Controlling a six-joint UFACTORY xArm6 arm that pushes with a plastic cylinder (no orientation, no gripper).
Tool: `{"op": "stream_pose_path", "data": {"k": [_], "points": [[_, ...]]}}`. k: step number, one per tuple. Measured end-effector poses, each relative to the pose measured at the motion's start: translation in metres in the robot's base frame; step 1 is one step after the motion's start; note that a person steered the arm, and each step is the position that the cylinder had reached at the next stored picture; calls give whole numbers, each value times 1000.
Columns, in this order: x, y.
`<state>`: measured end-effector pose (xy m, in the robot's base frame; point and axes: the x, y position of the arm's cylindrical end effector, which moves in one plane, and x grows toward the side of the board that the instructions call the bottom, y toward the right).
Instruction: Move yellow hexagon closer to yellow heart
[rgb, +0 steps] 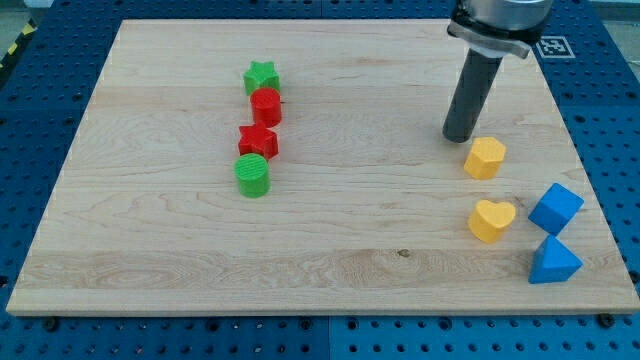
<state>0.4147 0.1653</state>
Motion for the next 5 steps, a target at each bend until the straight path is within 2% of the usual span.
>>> {"op": "stream_pose_path", "data": {"k": [3, 5], "points": [[71, 10], [71, 34]]}}
